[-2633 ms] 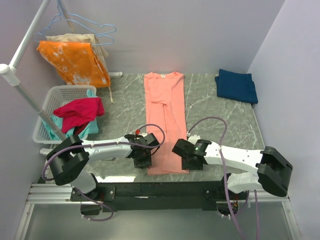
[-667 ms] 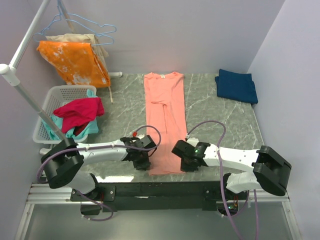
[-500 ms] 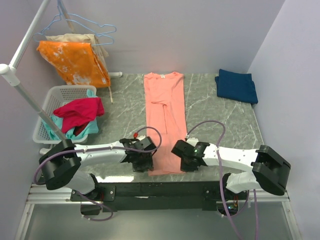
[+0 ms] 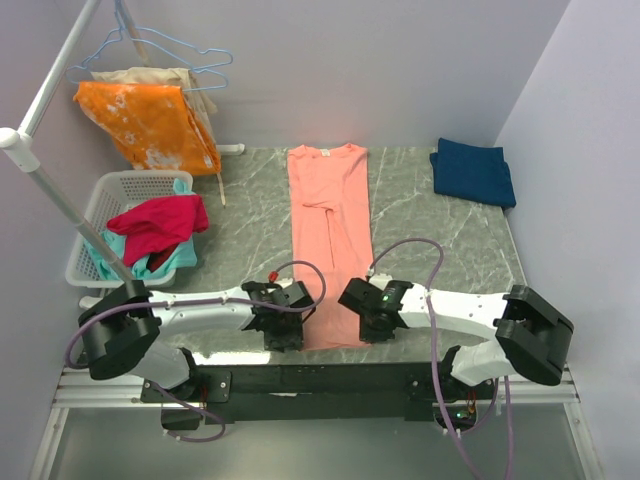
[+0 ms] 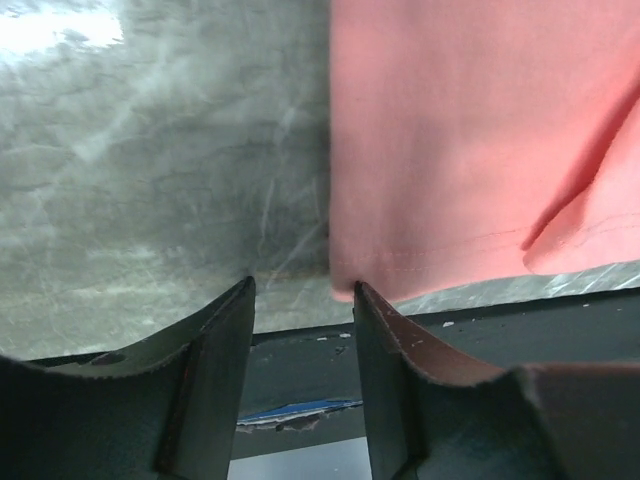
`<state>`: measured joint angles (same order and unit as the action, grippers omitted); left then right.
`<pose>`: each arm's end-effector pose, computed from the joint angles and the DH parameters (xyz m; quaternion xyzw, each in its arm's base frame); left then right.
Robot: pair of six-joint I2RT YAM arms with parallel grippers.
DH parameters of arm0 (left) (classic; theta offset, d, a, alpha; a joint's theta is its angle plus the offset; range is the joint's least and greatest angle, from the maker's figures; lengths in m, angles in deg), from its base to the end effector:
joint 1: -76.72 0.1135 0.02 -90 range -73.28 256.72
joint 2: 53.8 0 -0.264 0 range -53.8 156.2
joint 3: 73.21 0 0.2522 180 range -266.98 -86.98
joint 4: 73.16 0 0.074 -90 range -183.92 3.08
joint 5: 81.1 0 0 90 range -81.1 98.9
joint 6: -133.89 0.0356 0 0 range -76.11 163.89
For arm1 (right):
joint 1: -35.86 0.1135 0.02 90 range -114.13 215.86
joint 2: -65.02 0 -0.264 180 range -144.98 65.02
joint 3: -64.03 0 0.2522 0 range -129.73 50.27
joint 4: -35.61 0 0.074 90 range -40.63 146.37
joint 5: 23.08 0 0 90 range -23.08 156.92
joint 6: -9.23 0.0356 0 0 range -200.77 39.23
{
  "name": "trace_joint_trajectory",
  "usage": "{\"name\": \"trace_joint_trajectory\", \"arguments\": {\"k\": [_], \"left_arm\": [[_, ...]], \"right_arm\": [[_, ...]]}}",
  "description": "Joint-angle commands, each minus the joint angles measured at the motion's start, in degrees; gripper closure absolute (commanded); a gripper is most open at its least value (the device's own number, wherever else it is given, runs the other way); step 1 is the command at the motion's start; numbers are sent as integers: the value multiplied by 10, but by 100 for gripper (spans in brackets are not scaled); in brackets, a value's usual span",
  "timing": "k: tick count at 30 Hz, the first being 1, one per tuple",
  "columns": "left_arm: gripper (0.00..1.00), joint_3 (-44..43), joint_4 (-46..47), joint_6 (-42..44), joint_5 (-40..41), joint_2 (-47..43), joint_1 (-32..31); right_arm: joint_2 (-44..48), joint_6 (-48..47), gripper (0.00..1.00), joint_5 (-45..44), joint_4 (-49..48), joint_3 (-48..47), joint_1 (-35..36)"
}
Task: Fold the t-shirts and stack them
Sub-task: Fold the tshirt
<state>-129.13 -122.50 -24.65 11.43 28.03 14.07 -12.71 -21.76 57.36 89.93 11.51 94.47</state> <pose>0.1104 -0.2100 0.1587 -0.0538 0.9900 -0.1078 0.0730 0.1154 0.1778 0.1568 0.0111 0.9923 0.0348 0.1181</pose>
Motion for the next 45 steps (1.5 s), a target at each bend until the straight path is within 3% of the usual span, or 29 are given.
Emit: {"name": "trace_joint_trajectory", "arguments": {"k": [1, 17, 23, 29, 32, 39, 41, 45], "left_arm": [[49, -31, -17, -6, 11, 34, -12], [47, -81, -39, -32, 42, 41, -14], [51, -103, -35, -22, 28, 91, -15], [55, -87, -64, -48, 28, 82, -15], [62, -81, -62, -49, 23, 83, -15], [94, -83, -58, -47, 22, 94, -15], [99, -85, -65, -47, 25, 97, -15], [99, -87, -78, -49, 36, 93, -15]], "right_arm": [[-24, -12, 100, -12, 22, 13, 3], [-21, -13, 100, -10, 12, 19, 3], [-17, -12, 100, -5, 2, 26, 2], [-14, -13, 100, -6, 0, 24, 3], [-15, -14, 100, -7, 0, 24, 2], [-16, -14, 100, -3, -5, 31, 2], [-18, -14, 100, -2, -6, 32, 3], [-23, -13, 100, -5, -2, 29, 3]]}}
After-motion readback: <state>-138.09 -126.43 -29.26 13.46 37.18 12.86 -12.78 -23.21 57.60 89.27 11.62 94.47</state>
